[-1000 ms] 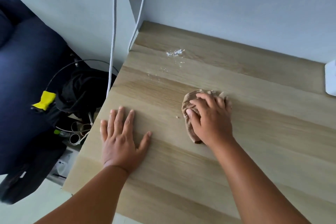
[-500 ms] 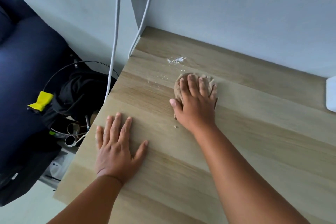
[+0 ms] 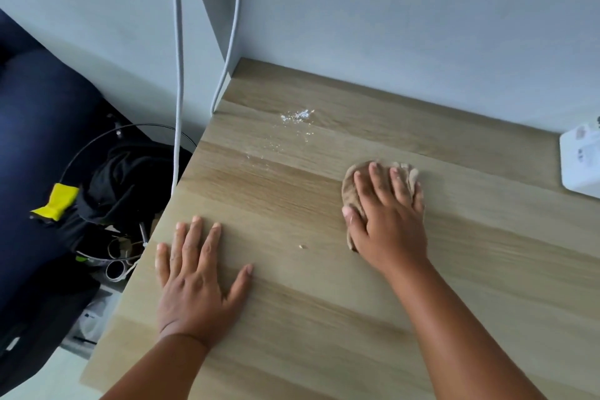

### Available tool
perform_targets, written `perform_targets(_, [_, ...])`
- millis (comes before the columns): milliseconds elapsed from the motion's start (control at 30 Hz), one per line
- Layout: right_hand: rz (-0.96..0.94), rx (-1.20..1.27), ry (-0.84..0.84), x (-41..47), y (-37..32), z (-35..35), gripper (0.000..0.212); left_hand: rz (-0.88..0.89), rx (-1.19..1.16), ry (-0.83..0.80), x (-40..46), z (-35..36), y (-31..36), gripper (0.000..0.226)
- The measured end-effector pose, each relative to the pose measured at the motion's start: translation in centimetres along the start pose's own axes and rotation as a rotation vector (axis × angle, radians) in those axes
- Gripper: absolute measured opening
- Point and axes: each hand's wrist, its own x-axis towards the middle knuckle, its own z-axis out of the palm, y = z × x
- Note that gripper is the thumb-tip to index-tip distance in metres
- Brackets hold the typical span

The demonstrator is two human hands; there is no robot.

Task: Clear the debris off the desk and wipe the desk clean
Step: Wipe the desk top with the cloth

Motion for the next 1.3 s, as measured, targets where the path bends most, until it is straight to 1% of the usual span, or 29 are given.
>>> perform_targets(100, [0.124,0.01,-0.021,4.2,-0.9,-0.2,0.068,-0.002,-0.003,0.001,0.0,0.0,0.0,0.088])
perform_targets(233, [0.162,0.057,-0.033,7.4,-3.4,-0.1,0.063,-0.005,-0.004,0.0,0.0,-0.2,0.1,0.088])
perform_targets(300, [0.115,0.064,-0.03,7.0,-4.3,-0.1,0.061,-0.007,-0.01,0.0,0.0,-0.3,0.3,0.087])
perform_targets(367, [0.002,0.065,-0.034,5.4,-4.1,-0.3,0.059,-0.01,-0.012,-0.007,0.0,-0.4,0.4,0.088])
perform_targets(467, [-0.215,0.04,-0.05,2.1,-1.7,-0.5,0.059,-0.009,-0.018,0.001,-0.1,-0.4,0.3,0.088])
perform_targets(533, [-0.241,0.015,-0.04,0.5,1.4,-0.6,0.058,-0.006,-0.027,0.006,0.0,-0.2,0.2,0.089])
perform_targets(600, [-0.13,0.011,-0.025,-0.3,4.7,-0.7,0.059,-0.01,-0.03,-0.008,0.0,-0.2,0.1,0.089])
perform_targets(700, [0.128,-0.013,-0.028,1.2,7.9,-1.1,0.063,-0.012,-0.022,-0.03,0.1,-0.3,0.2,0.089])
perform_targets(867, [0.431,0.008,-0.02,8.2,6.8,-1.1,0.062,-0.012,-0.031,-0.011,0.1,-0.1,-0.1,0.09])
perform_targets(933, [0.475,0.049,-0.008,10.7,5.1,-1.3,0.061,-0.013,-0.036,-0.008,0.0,0.0,-0.1,0.09])
perform_targets(1000, [0.431,0.08,-0.014,12.2,3.2,-1.4,0.059,-0.013,-0.039,-0.004,0.1,0.0,0.0,0.09])
perform_targets(1100, [0.216,0.066,-0.038,11.7,0.6,-1.0,0.057,-0.011,-0.035,0.002,0.1,-0.1,0.0,0.089])
perform_targets(1200, [-0.004,0.039,-0.031,7.9,-0.9,-0.6,0.056,-0.013,-0.032,0.011,0.0,-0.1,0.1,0.089])
perform_targets(1300, [-0.108,0.032,-0.023,3.5,0.1,-0.3,0.054,-0.013,-0.034,0.008,0.0,-0.1,0.1,0.088])
